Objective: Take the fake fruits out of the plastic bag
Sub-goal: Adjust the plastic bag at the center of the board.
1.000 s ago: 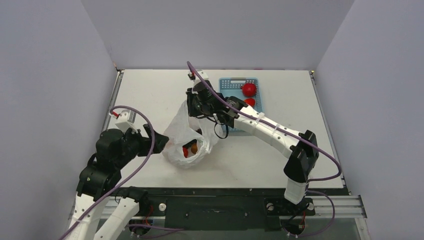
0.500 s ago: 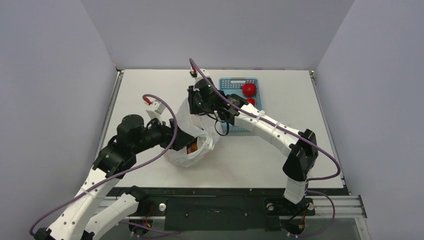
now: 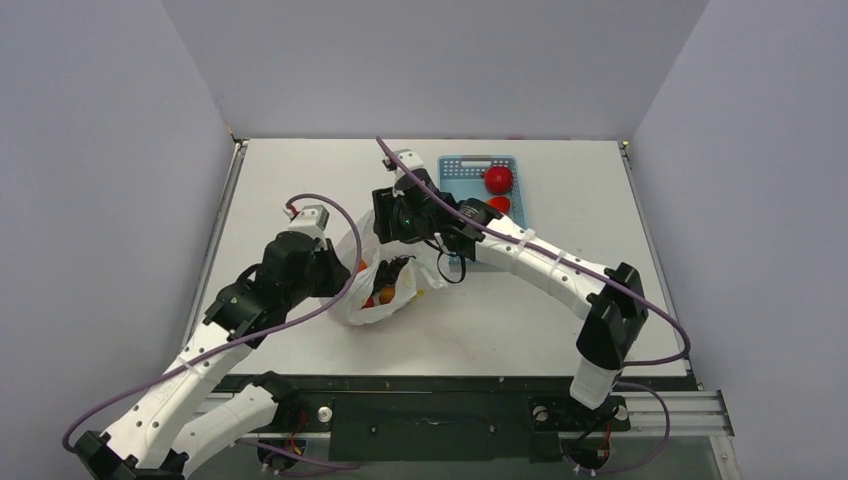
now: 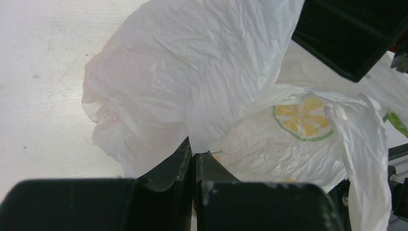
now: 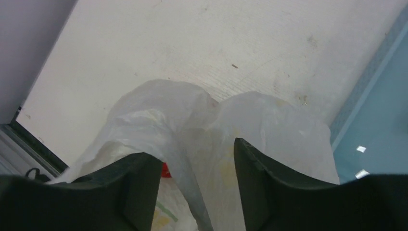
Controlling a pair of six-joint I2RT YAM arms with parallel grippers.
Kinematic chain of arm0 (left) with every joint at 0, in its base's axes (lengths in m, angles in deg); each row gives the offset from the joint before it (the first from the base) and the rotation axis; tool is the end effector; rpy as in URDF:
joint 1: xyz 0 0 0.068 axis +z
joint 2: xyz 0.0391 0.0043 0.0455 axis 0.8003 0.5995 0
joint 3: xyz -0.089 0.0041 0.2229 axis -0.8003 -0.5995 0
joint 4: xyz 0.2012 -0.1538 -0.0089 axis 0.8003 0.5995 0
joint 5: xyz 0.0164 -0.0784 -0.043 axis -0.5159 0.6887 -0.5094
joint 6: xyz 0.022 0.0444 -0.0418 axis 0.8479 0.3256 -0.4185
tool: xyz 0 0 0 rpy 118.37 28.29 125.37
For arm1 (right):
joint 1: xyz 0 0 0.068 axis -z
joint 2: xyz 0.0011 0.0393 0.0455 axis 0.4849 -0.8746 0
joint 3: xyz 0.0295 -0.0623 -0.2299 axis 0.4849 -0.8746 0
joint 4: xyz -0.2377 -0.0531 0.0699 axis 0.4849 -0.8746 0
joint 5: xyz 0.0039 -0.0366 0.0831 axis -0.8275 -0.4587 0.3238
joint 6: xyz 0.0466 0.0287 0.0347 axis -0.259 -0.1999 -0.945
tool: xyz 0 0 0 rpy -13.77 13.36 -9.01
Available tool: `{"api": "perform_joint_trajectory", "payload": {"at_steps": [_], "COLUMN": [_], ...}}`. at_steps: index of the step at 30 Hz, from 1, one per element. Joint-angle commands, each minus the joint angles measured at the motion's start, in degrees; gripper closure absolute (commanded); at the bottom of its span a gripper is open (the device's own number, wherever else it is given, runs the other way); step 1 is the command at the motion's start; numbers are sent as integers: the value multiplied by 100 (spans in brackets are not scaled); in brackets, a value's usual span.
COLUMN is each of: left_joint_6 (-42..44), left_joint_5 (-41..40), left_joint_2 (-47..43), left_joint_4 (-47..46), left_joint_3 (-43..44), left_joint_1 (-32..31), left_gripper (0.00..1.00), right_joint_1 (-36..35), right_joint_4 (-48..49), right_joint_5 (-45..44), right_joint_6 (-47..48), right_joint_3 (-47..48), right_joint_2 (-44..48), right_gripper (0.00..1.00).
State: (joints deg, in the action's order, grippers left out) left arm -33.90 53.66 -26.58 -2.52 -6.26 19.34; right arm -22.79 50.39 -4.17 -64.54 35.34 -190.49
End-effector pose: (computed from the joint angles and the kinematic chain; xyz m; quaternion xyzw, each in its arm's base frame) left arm 0.1706 -0.1066 0.2899 -0.0083 0.8918 -0.1938 0.4088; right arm 0.2553 0.3224 0.3045 -0.1787 0.8632 0.2938 0.3697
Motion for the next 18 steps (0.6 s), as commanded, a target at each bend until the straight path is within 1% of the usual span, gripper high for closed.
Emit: {"api": "perform_joint_trajectory", "payload": {"at_steps": [1,2,3,4,5,7,8,9,11,12,15,16,18], "left_joint_6": [-26,-24,-47,-83,-129,-178,-214,-318,-443,-478,-571,-578,-574], "left_joint_5": [-299,-213,-59,-6,100,258,276,234,135,83,-43,-100,-120], "left_joint_2": [-719,-827,-1069,-1191,-1401,-1710,-1887,-1978,-2247,-2421,-2679,-2731,-2730], "left_joint_4": [-325,-417,-620,-827,-927,-1283,-1474,-1541,-1730,-1871,-2041,-1973,-1723], "left_joint_3": [-307,-496,-598,-798,-898,-1181,-1335,-1400,-1578,-1693,-1890,-1888,-1832], "left_joint_1": [-12,-6,-5,1,1,6,6,20,43,52,87,100,111], "left_gripper": [100,100,100,100,100,100,100,100,100,100,100,100,100], "right_joint_1": [-101,-120,-178,-220,-312,-452,-502,-627,-839,-884,-965,-1017,-1062], "right_joint_4": [-99,-97,-109,-119,-127,-123,-131,-152,-18,102,500,589,1119], "right_joint_5": [-589,-641,-749,-835,-1057,-1399,-1577,-2187,-3133,-3314,-3817,-4064,-4191], "right_joint_6": [515,627,691,814,860,948,924,888,749,743,455,283,123], "right_joint_3": [-579,-707,-944,-1053,-1284,-1602,-1781,-1884,-2301,-2688,-3347,-3753,-4372], "right_joint_2": [833,930,1121,1218,1399,1573,1631,1662,1807,1902,2000,2080,2241], "right_gripper": [41,38,30,27,21,17,16,15,14,14,14,14,14]}}
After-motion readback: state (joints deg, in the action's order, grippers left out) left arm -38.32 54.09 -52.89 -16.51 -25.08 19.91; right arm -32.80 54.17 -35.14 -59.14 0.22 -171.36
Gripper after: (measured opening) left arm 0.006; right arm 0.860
